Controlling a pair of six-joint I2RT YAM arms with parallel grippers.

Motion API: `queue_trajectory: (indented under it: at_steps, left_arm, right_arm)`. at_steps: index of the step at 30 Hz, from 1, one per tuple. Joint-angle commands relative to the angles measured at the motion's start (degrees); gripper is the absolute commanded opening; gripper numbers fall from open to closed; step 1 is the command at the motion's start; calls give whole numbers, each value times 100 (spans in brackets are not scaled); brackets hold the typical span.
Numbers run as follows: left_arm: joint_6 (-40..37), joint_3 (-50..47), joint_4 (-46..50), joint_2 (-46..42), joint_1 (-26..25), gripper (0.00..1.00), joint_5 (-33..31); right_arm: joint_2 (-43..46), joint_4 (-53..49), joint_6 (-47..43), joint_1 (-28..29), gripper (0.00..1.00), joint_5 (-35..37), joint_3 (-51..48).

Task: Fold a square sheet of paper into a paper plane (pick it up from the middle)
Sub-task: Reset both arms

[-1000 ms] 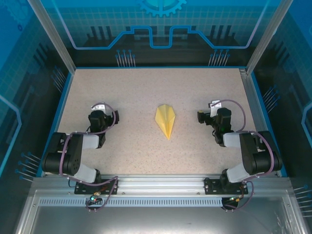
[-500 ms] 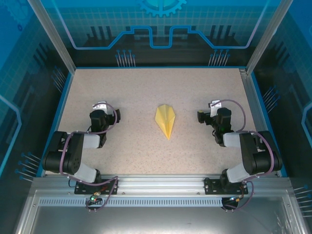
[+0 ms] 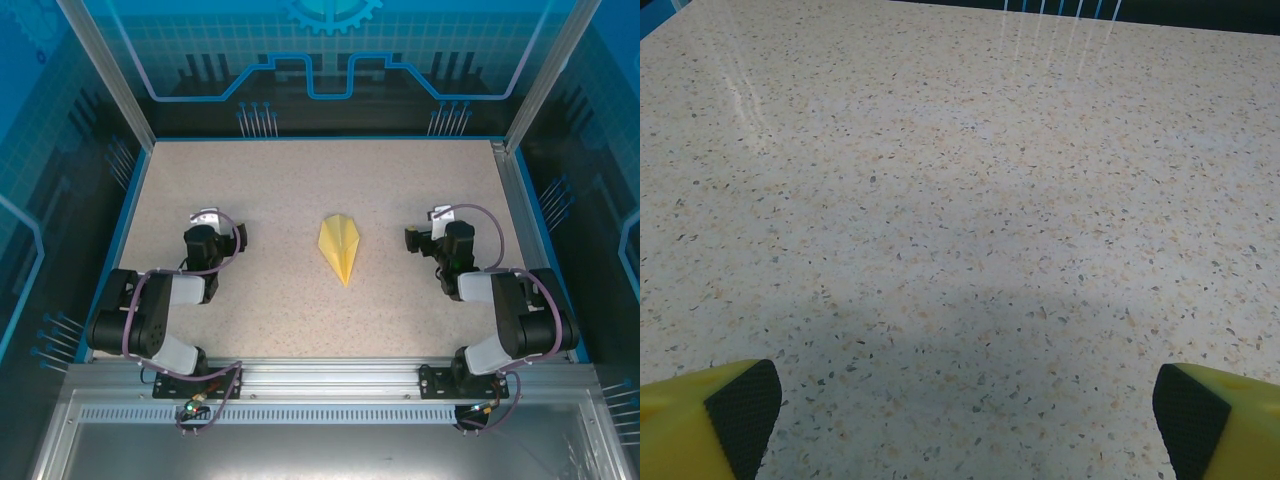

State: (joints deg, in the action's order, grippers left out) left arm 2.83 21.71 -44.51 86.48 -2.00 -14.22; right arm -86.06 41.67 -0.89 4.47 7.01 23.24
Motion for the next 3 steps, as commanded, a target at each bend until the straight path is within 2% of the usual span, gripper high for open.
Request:
queue_trajectory:
  at_steps: [1, 3]
  left_arm:
    - [-72, 107, -229, 28, -30, 99, -31]
    - [-70, 106, -226, 27, -29, 99, -37]
  right_arm:
    - [-7, 219, 89, -22, 99, 19, 105]
    - [-7, 219, 89, -20, 99, 14, 109]
